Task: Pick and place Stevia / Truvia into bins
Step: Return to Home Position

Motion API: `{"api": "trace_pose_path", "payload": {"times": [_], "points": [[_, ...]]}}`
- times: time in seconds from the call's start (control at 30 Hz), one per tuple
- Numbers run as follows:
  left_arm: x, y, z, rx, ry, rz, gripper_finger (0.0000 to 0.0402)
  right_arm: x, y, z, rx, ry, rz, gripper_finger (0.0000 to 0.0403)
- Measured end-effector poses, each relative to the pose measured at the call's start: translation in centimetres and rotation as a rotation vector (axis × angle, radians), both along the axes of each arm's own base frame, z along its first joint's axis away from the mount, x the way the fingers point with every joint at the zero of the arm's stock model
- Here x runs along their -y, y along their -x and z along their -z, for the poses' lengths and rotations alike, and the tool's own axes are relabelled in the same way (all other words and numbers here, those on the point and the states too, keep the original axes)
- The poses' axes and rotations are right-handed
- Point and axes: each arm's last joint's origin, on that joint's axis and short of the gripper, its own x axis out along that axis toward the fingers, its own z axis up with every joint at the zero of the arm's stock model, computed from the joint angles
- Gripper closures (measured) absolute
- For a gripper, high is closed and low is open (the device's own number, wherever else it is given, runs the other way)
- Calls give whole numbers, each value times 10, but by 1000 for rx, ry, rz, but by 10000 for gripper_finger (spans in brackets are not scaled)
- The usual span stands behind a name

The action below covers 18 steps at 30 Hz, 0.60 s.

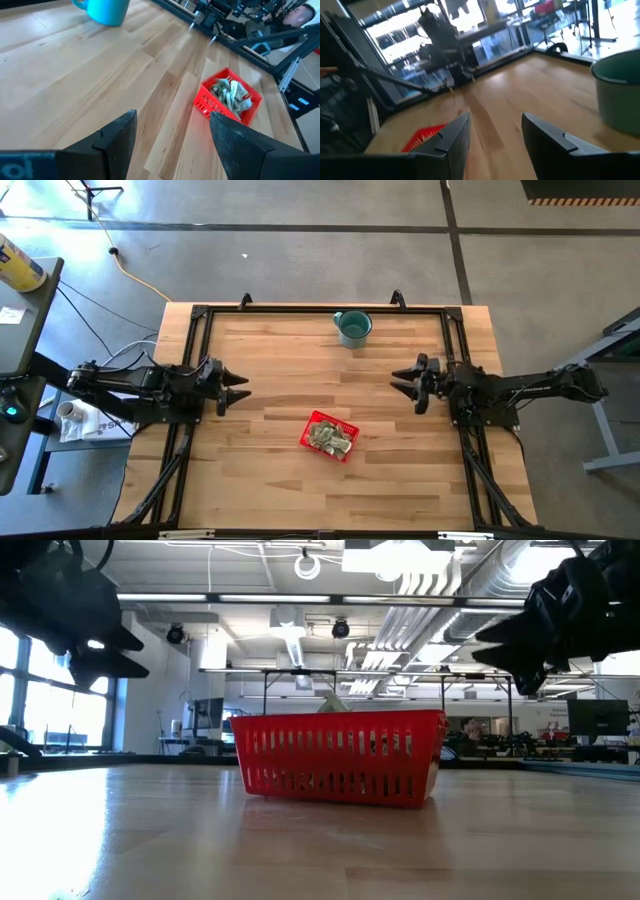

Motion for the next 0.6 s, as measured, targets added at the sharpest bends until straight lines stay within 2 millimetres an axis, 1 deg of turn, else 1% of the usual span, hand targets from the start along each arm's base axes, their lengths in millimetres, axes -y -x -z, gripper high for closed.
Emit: {"api": "trace_pose_path", "payload": {"times": [0.17,0.3,0.47,0.6], "points": [[0,1,0,5,1,-1,119,0,1,11,-112,-5,1,229],[-5,3,-3,41,12,-42,119,0,2,18,-184,-7,1,231],[-11,11,-8,121,17,-98,119,0,3,22,-232,-9,1,235],[-8,12,-11,139,18,-71,119,0,3,23,-239,-9,0,233]]}}
